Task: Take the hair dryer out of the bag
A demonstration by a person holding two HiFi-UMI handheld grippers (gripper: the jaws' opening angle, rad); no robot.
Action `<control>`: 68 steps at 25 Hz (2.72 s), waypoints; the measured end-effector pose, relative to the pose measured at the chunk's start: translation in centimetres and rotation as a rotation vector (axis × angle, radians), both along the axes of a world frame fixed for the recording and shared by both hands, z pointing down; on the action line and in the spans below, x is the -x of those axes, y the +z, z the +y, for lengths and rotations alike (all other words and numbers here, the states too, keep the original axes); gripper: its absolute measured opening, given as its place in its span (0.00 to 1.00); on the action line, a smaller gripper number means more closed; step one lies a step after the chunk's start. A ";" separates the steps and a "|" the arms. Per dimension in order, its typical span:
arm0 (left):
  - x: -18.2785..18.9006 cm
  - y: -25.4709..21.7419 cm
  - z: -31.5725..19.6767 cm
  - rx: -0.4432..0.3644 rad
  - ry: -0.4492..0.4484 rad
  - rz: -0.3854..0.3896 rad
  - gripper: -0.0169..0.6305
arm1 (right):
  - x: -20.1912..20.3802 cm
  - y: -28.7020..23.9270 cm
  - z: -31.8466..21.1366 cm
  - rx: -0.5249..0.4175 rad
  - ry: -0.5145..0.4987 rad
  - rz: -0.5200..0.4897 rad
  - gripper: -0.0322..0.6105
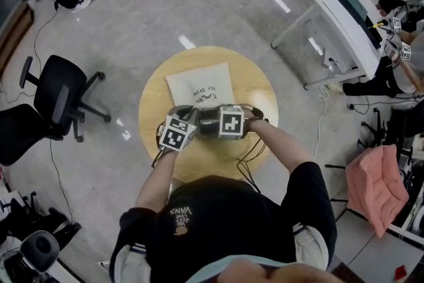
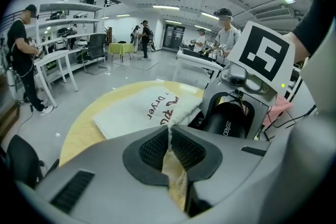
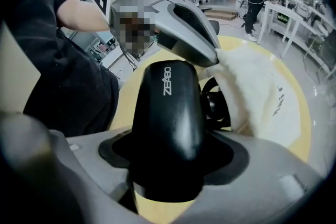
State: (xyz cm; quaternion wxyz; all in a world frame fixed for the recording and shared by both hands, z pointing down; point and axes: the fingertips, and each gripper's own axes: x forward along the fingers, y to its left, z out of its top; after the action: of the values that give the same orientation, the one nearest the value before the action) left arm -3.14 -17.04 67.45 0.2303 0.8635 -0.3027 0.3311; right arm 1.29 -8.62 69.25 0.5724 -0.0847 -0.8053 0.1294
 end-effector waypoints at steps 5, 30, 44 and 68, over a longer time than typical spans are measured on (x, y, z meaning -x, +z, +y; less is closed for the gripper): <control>0.0 -1.1 0.0 0.007 -0.002 -0.005 0.08 | -0.2 -0.3 0.9 0.016 -0.010 0.006 0.60; 0.1 -0.6 -1.7 -0.018 0.035 -0.027 0.08 | 0.6 -2.0 6.0 0.013 0.091 -0.050 0.60; -0.4 -0.8 -2.3 -0.014 0.087 -0.042 0.08 | 1.3 -3.4 7.9 -0.004 0.154 -0.081 0.60; -1.2 -0.1 -3.0 -0.002 0.166 -0.068 0.08 | 3.6 -5.4 12.7 0.006 0.264 -0.129 0.60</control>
State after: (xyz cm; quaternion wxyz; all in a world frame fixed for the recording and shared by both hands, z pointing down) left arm -1.94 -20.02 67.34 0.1906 0.8743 -0.2379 0.3777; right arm -2.30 4.03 63.89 0.4970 0.0121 -0.8442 0.2003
